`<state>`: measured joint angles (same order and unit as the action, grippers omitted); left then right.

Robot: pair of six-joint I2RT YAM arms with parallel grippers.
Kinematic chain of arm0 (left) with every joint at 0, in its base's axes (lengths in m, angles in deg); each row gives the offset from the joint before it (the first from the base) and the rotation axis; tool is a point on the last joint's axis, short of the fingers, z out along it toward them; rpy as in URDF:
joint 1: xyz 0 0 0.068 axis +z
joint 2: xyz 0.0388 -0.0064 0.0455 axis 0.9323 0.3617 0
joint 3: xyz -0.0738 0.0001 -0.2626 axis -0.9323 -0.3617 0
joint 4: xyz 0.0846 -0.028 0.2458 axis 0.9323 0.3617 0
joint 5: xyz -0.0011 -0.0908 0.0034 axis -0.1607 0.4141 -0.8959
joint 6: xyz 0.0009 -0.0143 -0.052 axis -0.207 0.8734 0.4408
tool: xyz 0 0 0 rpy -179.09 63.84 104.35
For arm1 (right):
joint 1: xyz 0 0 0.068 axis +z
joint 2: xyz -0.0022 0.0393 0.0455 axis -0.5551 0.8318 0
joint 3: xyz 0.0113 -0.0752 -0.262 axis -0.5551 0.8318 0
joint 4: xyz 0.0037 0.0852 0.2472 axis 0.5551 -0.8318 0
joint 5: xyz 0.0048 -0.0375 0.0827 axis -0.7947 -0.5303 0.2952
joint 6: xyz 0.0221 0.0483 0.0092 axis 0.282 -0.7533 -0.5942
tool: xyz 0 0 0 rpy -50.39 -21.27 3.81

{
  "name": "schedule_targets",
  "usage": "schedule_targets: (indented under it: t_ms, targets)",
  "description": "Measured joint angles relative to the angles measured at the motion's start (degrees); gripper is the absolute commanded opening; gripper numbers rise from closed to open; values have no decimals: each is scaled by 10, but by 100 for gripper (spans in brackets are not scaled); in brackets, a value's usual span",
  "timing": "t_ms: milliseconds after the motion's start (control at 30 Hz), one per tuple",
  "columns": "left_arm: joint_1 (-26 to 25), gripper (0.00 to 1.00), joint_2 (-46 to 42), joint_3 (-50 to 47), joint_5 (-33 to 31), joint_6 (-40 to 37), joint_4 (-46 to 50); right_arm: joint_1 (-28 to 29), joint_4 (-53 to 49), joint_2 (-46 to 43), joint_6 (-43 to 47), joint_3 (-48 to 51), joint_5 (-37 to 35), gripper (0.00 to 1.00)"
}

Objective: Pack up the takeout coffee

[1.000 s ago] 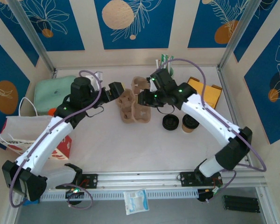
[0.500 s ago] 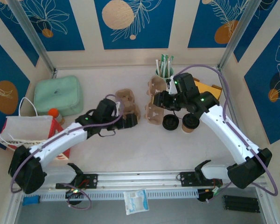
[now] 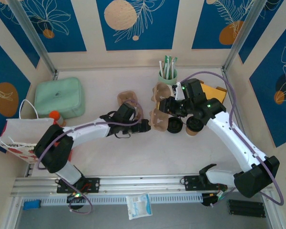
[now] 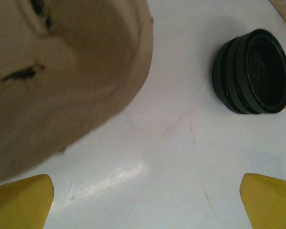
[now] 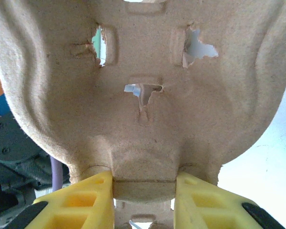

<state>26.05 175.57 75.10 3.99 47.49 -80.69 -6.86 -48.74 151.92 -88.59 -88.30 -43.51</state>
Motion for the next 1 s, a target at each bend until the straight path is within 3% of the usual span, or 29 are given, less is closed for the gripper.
schedule_targets:
  t_ms: [367, 567, 733, 1000]
  targets:
    - [73, 99, 122, 136, -4, -74, 11, -18, 1, -16, 2, 11, 15, 31]
    - [86, 99, 130, 200, -4, -113, 45, -25, 2, -17, 3, 12, 21, 31]
    - [86, 99, 63, 207, -6, -136, 100, -26, 2, -18, 5, 14, 25, 31]
    - [95, 99, -150, 242, -46, -177, 224, -26, 3, -32, 4, 26, 26, 31]
